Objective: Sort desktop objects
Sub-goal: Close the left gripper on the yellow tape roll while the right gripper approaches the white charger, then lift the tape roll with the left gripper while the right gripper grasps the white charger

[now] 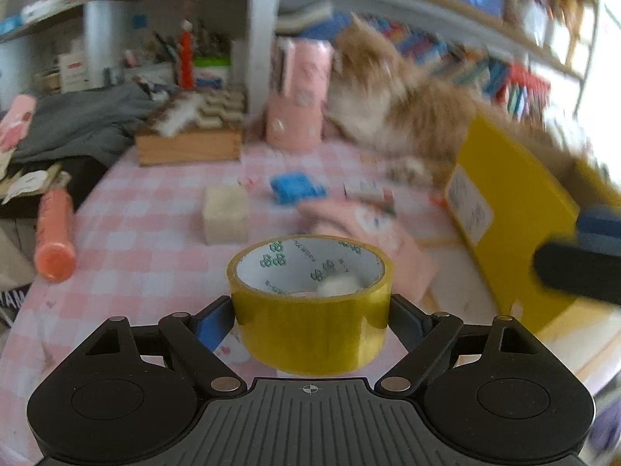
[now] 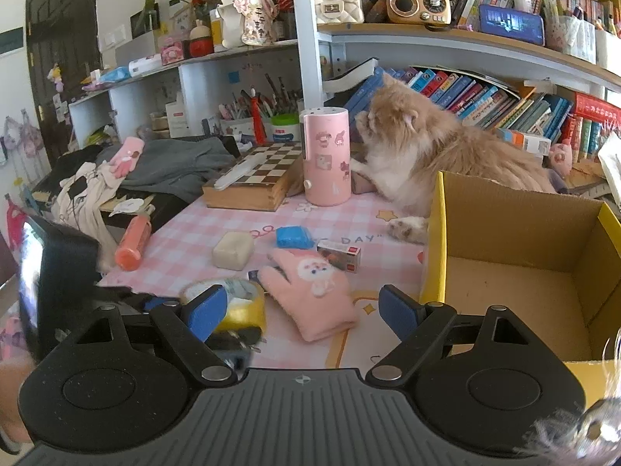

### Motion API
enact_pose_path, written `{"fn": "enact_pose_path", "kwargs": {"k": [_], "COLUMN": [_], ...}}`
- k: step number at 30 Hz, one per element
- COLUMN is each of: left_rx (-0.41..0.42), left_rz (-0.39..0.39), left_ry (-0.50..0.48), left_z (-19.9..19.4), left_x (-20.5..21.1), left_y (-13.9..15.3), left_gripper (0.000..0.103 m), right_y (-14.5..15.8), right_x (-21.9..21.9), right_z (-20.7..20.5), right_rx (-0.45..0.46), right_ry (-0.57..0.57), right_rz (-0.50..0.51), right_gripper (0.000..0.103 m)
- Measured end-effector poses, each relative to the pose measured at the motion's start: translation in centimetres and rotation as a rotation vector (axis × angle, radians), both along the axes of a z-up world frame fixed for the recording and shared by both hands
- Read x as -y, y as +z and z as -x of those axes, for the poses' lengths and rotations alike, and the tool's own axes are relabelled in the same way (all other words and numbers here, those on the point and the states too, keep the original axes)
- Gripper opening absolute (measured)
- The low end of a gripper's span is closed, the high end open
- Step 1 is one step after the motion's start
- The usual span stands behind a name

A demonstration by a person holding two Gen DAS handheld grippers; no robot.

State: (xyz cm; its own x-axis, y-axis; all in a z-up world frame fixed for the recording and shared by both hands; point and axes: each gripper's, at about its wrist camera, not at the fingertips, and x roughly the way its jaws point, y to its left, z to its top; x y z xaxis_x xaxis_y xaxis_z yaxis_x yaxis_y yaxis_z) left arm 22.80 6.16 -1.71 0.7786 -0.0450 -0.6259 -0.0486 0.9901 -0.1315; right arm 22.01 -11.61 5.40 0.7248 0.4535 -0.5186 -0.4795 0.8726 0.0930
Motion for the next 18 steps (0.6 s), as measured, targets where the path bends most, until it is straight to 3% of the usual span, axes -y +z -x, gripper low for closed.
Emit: {"fn": "enact_pose_path", "kwargs": {"k": [3,7,18], "left_rx": [0.090,0.113,0.109], "left_rz": [0.099,0.237,0.311], "left_ry": [0.060,0.171,0.360], "left_z": [1.5,3.2,7.8], "left_x": [-1.9,-4.8,-7.0], "left_y": [1.2,1.0,1.4], "left_gripper": [0.087,0.087,0.087], "right_y": [0.1,0.1,-1.7], "right_x": [-0.1,-0.7,-4.4], "right_z": [-0.4,-0.9,-3.5], "right_rx": [0.001,0.000,-0.063], "right_ry": [0.014,0.053,0.246], "right_rz": [0.001,0.008,0.085], "right_gripper": [0.085,0.085,0.085]}}
